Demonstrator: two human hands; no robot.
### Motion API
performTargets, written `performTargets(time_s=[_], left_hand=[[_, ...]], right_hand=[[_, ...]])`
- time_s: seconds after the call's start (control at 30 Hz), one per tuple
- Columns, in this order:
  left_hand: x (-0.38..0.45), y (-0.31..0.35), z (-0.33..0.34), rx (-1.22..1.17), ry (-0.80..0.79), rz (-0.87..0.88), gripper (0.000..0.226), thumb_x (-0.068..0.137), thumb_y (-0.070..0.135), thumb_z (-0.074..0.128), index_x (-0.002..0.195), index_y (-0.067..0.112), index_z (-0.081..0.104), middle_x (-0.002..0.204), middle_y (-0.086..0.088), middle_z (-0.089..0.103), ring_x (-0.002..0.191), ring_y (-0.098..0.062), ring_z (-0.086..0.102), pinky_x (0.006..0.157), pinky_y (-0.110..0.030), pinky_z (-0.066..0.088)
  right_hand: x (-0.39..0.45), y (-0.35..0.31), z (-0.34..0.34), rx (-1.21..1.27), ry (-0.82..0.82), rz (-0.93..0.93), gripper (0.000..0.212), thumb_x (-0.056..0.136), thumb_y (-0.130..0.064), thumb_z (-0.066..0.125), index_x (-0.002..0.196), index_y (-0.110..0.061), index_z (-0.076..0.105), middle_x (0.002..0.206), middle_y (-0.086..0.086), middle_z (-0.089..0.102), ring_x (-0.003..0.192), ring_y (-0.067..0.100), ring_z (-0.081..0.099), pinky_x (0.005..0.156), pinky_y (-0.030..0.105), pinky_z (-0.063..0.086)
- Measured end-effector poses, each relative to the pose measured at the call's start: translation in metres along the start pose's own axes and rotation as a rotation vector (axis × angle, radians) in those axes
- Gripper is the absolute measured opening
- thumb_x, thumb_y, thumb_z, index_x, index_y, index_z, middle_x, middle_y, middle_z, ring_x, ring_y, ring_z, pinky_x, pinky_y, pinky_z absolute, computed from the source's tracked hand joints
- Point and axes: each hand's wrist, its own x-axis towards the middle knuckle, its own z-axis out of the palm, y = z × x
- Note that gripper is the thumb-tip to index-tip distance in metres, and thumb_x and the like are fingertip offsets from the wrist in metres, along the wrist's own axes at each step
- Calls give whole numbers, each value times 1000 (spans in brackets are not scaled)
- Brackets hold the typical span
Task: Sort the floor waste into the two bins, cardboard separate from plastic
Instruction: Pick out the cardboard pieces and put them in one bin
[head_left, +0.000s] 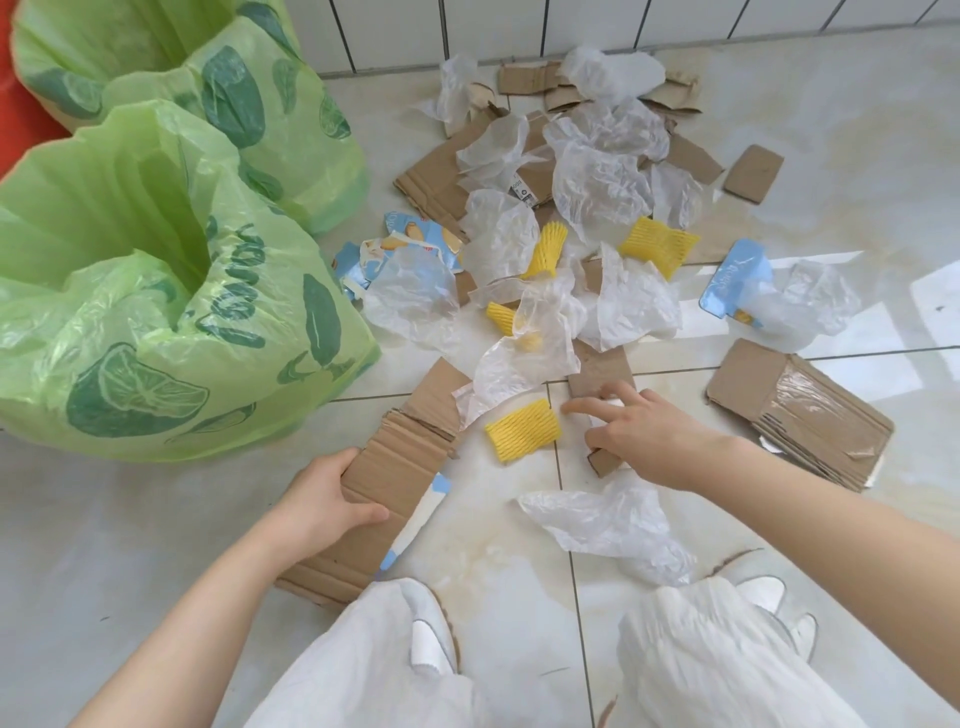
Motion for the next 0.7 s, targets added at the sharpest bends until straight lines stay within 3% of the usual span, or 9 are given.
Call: performTargets(time_s=[0.1,0.17,0.3,0.4,0.5,0.6,0.7], left_hand=[[-3,-2,-9,99,-38,21,35,65,10,83,93,21,64,85,6,73,82,-13,69,77,-31,55],[-5,-2,-17,154,-86,23,38,64,15,84,95,20,62,88,5,72,84,-13,67,79,-33,54],[-11,-6,-29,185,-128,-12,46,63,17,84,94,22,51,89,2,69,82,-15,65,77,-35,53],[-14,-6,-37,230,-119,-50,53,64,19,84,103,25,48,94,4,67,85,-14,64,75,-31,51],[-13,-5,-41,239,-105,-68,42,63,21,85,97,21,60,92,5,70,86,-15,66,77,-30,52],[-12,-3,-38,153,-89,-106,28,66,26,85,88,19,69,84,3,74,81,-16,69,76,-31,55],[-13,2,-32,-80,-96,-152,21,71,19,83,89,16,72,82,3,76,75,-13,71,70,-28,56]], right_hand=[[-1,0,8,47,53,12,49,81,6,48,120,-25,47,149,-1,20,118,30,33,89,34,43],[-1,2,16,96,76,54,52,77,9,50,117,-23,42,130,4,34,105,27,38,79,35,49],[-2,7,29,165,74,93,56,76,10,53,117,-22,33,102,3,36,94,23,40,67,39,52],[-5,9,31,145,92,82,51,83,-10,63,126,-22,38,109,3,45,102,24,43,77,37,50],[-10,11,28,69,91,103,66,78,-34,71,133,-23,38,125,1,43,110,25,40,87,32,41],[-11,11,25,14,26,177,70,75,-40,72,132,-20,36,125,1,43,112,25,40,90,32,35],[-7,13,19,17,-59,222,61,75,-46,69,123,-17,46,121,1,49,113,25,39,90,33,31]])
